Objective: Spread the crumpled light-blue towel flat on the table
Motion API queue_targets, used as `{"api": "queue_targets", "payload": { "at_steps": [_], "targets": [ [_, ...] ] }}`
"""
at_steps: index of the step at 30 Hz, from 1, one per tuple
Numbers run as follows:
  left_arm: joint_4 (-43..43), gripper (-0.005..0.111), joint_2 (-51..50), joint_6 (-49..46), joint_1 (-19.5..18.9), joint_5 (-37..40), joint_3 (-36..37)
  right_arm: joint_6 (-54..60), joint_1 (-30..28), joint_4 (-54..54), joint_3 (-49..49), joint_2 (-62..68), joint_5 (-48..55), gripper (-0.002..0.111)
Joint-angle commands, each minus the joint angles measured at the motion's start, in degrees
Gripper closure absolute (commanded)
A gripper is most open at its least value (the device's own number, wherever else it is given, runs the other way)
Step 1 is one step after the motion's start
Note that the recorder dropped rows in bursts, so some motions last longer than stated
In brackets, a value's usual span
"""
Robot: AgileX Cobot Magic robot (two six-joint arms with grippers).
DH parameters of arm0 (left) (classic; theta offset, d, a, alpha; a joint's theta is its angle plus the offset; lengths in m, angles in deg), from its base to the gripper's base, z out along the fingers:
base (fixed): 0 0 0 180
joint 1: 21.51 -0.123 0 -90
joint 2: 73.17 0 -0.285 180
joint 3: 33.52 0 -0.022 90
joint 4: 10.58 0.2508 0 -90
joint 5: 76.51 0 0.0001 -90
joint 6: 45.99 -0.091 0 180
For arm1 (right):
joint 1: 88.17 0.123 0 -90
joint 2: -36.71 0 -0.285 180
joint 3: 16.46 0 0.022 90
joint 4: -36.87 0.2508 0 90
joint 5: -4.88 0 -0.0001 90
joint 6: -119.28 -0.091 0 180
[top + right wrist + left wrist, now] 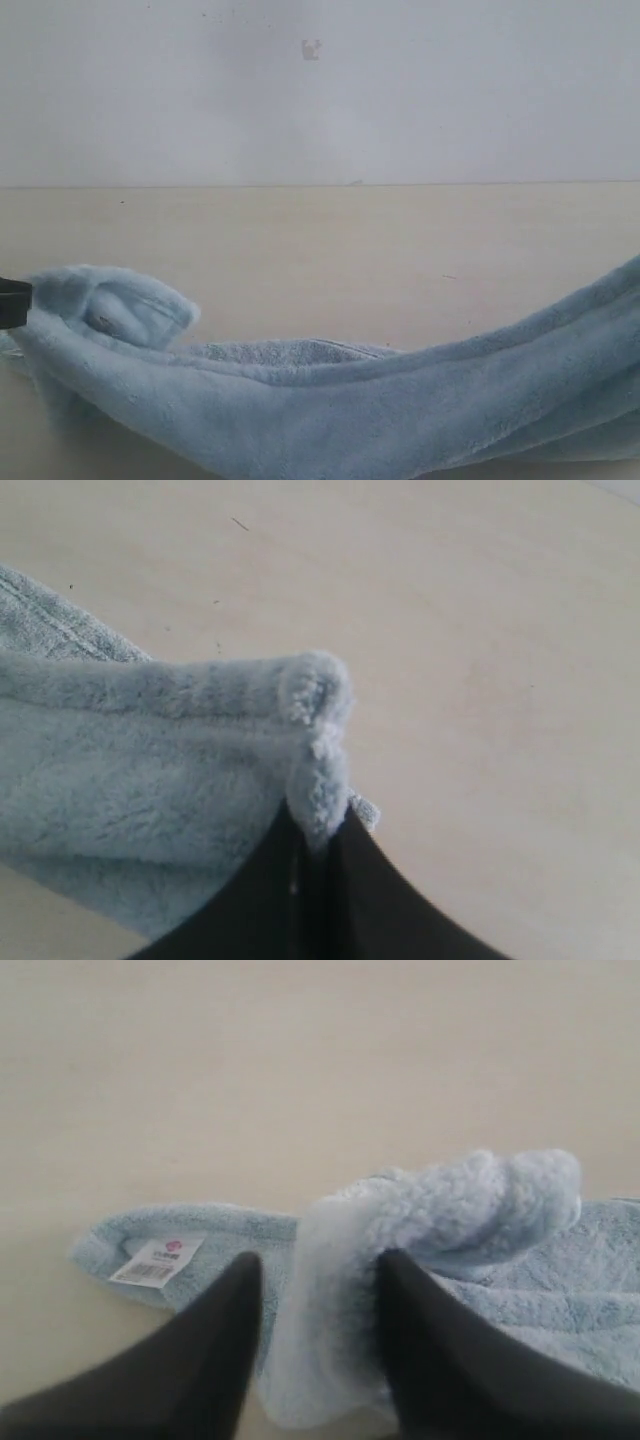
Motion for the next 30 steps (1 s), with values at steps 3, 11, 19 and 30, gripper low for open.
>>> {"api": "queue_targets", "payload": {
  "at_steps": [3,11,19,30],
  "targets": [
    [-4.0,0.036,-5.0,0.5,0.1,-3.5,-0.1,-0.1,0.2,0.0,-0.3,-0.3,-0.9,0.108],
    [-4.2,0.036,-3.4,-3.1,1.0,2.5,-4.9,-0.1,0.2,0.0,-0.3,-0.3,-1.5,0.108],
    [-15.1,0.036,-8.9,-25.4,8.8,7.9,-12.9,-0.1,0.2,0.5,-0.3,-0.3,-1.9,0.108],
    [-5.2,0.036,-32.1,-27.9,12.6,25.5,-31.2,0.0,0.2,1.1,-0.3,-0.3,-1.9,0.108]
  ]
}}
